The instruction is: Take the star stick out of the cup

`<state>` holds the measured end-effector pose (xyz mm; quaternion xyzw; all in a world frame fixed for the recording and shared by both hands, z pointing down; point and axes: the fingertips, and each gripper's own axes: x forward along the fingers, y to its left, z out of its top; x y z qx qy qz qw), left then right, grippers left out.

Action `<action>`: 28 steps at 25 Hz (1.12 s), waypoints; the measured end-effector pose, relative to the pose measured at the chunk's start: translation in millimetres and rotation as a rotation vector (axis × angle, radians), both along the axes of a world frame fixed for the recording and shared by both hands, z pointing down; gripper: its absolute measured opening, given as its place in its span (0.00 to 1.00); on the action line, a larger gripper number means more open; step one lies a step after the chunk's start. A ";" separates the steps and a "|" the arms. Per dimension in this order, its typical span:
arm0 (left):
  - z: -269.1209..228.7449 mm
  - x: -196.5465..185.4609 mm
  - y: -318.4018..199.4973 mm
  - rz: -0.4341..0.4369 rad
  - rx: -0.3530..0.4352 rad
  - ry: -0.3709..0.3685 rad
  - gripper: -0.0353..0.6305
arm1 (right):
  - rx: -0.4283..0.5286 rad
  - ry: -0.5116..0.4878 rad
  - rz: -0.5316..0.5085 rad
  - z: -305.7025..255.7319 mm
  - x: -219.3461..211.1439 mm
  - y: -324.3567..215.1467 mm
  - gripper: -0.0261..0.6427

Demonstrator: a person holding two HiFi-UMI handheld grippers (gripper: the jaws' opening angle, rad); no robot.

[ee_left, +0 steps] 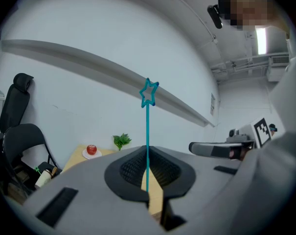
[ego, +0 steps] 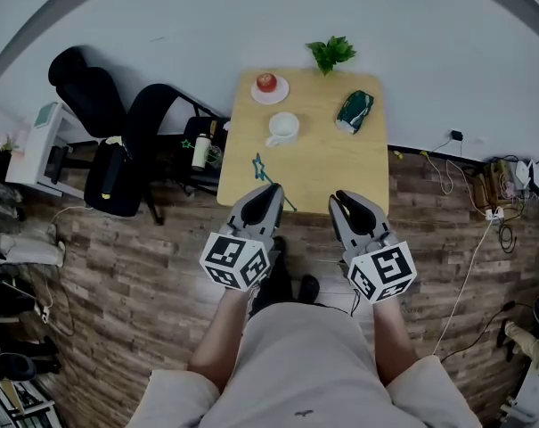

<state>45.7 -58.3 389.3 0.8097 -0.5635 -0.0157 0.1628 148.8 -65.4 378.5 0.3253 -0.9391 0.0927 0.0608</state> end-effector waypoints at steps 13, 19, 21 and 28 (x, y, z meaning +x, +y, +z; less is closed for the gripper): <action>3.1 23.8 38.7 0.005 0.003 -0.029 0.08 | 0.012 0.008 -0.017 -2.6 15.2 27.4 0.07; -5.2 29.0 44.4 0.018 0.015 -0.023 0.08 | 0.026 0.014 -0.011 -9.0 16.2 33.1 0.05; -6.9 31.9 47.0 0.028 0.018 -0.016 0.08 | 0.031 0.015 -0.008 -9.5 17.1 35.9 0.04; -14.4 37.7 51.7 0.052 0.028 -0.038 0.08 | 0.028 0.013 0.001 -12.2 18.0 42.5 0.04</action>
